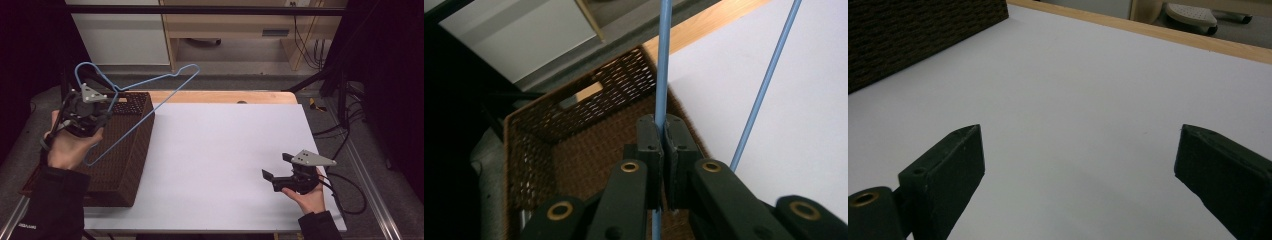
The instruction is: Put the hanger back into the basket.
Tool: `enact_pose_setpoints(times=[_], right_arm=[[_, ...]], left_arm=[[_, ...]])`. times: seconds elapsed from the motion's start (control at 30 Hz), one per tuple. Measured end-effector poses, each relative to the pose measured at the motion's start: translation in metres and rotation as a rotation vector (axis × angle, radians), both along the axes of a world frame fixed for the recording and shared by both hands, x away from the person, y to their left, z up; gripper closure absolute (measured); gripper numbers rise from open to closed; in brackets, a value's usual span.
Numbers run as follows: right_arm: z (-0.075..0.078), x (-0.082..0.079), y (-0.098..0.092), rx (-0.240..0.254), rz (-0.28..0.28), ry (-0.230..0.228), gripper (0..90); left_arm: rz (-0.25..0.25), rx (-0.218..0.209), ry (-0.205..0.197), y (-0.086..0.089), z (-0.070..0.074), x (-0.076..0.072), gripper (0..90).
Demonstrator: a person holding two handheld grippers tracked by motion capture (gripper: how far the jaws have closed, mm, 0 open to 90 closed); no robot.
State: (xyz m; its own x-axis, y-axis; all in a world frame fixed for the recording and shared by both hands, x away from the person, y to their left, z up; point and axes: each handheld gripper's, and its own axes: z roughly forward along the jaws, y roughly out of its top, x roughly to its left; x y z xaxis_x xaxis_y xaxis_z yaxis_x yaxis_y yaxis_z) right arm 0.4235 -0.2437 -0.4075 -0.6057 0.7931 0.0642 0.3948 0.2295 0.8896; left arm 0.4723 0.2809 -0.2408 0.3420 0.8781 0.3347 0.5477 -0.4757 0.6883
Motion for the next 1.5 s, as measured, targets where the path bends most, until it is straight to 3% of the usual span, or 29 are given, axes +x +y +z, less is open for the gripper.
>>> enact_pose_setpoints(times=[0.3, 0.73, 1.17, 1.5], right_arm=[[-0.001, 0.000, 0.001, -0.002, -0.003, 0.007, 5.9], [-0.002, 0.001, 0.002, -0.008, -0.001, 0.009, 5.6], [-0.002, 0.001, 0.003, -0.011, -0.003, 0.015, 5.8], [-0.003, 0.001, 0.003, -0.012, -0.002, 0.014, 5.7]], left_arm=[[0.094, 0.022, 0.014, 0.042, -0.012, 0.002, 87.1], [0.202, 0.050, 0.058, 0.084, -0.048, 0.007, 87.0], [0.248, 0.104, 0.105, 0.099, -0.092, 0.011, 87.0], [0.277, 0.114, 0.188, 0.099, -0.124, 0.020, 86.9]])
